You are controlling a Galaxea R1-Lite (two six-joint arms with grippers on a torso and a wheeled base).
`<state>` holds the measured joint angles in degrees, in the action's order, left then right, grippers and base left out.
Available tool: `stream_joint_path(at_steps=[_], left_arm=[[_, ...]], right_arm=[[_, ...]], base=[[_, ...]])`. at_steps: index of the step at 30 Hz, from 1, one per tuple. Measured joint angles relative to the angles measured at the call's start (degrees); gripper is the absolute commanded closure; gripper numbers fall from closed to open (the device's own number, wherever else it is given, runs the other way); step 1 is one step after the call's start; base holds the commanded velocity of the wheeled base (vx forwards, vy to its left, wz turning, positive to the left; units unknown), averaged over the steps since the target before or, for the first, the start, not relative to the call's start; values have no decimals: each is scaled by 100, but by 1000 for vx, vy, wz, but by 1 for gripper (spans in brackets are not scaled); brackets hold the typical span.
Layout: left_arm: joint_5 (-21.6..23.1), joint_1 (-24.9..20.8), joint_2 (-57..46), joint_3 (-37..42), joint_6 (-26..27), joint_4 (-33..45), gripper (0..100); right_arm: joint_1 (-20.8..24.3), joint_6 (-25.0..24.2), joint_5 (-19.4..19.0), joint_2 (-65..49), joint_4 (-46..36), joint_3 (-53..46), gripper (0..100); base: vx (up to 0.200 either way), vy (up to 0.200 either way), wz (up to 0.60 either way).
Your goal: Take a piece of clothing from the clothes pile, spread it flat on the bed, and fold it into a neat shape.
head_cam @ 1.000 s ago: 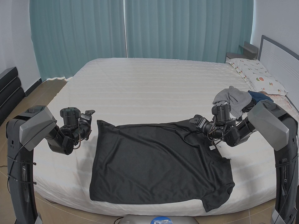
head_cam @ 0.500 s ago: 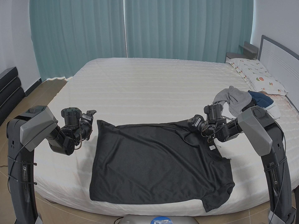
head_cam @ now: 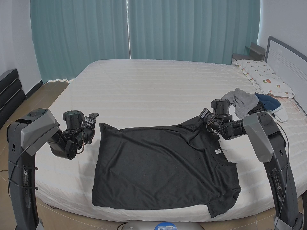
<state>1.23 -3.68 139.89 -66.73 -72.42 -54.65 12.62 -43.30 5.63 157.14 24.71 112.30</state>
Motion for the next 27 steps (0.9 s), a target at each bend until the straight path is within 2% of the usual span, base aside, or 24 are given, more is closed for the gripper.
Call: stream_joint_path(at_steps=[12,13,18,27], left_arm=[[-9,-4,11,-2,4,-6,0],[-11,-11,11,-2,2,-6,0],[-15,-15,13,2,4,-11,0],[-20,-20,13,-2,4,-11,0]], right_arm=[[-11,178,24,290,1393,226,100],[-11,202,27,312,1424,230,0],[-22,277,-22,430,1310,230,0],[-121,310,2,489,449,228,0]], base=[[0,0,0],[0,0,0],[0,0,0],[0,0,0]])
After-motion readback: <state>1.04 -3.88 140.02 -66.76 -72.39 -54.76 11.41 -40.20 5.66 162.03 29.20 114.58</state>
